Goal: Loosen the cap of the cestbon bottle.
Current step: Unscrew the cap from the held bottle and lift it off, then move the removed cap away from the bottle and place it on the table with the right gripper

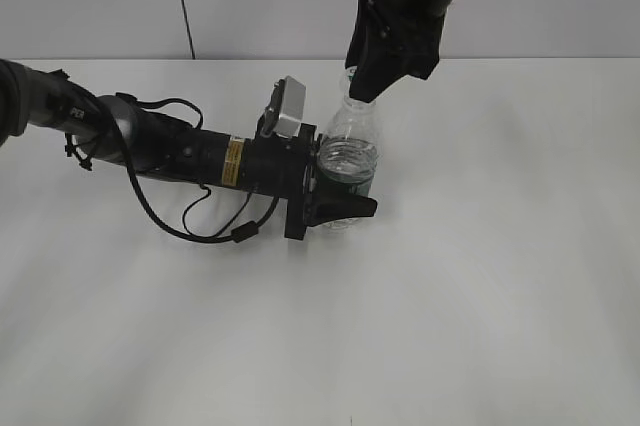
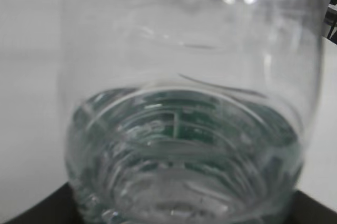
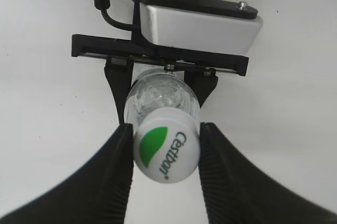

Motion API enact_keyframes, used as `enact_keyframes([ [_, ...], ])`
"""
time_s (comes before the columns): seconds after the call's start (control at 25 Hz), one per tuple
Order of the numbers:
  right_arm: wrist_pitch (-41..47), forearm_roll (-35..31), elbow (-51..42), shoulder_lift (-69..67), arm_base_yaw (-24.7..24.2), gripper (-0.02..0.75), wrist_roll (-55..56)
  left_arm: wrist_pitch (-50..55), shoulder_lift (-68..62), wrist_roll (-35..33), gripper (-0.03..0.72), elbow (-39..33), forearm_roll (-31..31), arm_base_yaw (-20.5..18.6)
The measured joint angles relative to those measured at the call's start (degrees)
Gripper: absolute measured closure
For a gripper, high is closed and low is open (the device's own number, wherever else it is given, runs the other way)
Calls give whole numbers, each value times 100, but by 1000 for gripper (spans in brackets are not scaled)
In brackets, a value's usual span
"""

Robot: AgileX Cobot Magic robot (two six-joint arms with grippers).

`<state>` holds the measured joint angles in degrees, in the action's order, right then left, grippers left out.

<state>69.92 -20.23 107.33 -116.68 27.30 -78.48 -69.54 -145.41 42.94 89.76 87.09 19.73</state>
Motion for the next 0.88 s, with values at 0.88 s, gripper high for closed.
enact_keyframes([
  [0.88, 0, 586, 446, 200, -440, 447, 2795, 54, 0, 44, 280, 0, -119, 0],
])
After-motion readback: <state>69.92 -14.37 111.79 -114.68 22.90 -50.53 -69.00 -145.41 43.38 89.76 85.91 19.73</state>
